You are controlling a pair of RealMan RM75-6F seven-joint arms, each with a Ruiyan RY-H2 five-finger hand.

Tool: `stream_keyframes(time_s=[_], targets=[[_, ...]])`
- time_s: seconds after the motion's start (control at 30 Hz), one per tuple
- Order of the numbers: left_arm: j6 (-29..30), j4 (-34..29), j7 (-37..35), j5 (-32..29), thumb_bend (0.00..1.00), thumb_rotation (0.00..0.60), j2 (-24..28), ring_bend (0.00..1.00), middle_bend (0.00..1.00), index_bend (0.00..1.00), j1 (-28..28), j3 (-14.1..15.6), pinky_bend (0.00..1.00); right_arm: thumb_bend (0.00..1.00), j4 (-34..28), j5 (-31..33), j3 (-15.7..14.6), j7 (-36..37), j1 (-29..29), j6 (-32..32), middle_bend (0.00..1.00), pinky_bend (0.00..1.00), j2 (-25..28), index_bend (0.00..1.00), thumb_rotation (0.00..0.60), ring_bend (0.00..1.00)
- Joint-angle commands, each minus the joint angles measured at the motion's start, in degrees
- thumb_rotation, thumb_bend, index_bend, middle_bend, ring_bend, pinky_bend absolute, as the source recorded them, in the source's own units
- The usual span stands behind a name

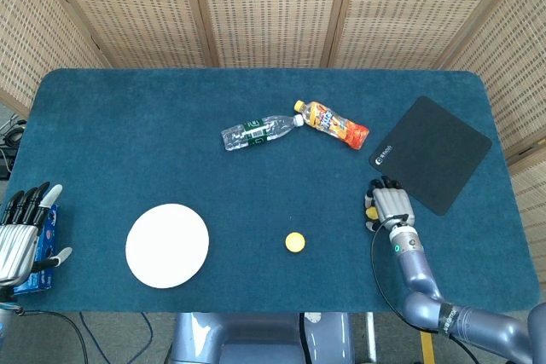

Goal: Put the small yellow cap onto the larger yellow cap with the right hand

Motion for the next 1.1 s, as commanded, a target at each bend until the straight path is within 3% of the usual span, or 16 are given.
stream_keyframes(time_s=[0.03,0.8,1.1], targets=[[0.2,-0.1,0.1,0.2,0.16,0.6,0.0,0.0,0.0,0.0,0.0,0.1,0.0,0.21,0.1,0.0,-0.1,-0.1,0.0,0.2,0.15,0.11,0.0,0.49,0.6,0.0],[1.2,-0.8,-0.3,0.9,0.16,0.6,0.6,0.0,0.0,0.0,0.4,0.2,0.0,0.23,-1.0,1.1,-0.7,-2.5,0.2,1.7,0.18,0.12,1.4,0.52,0.6,0.0],[1.3,-0.2,-0.7,0.6,0.16,0.6,0.4,0.0,0.0,0.0,0.4,-0.1,0.0,0.22,-9.0,-3.2,0.9,-2.0,-0.3,6.7,0.18,0.13,6.0,0.52,0.6,0.0]])
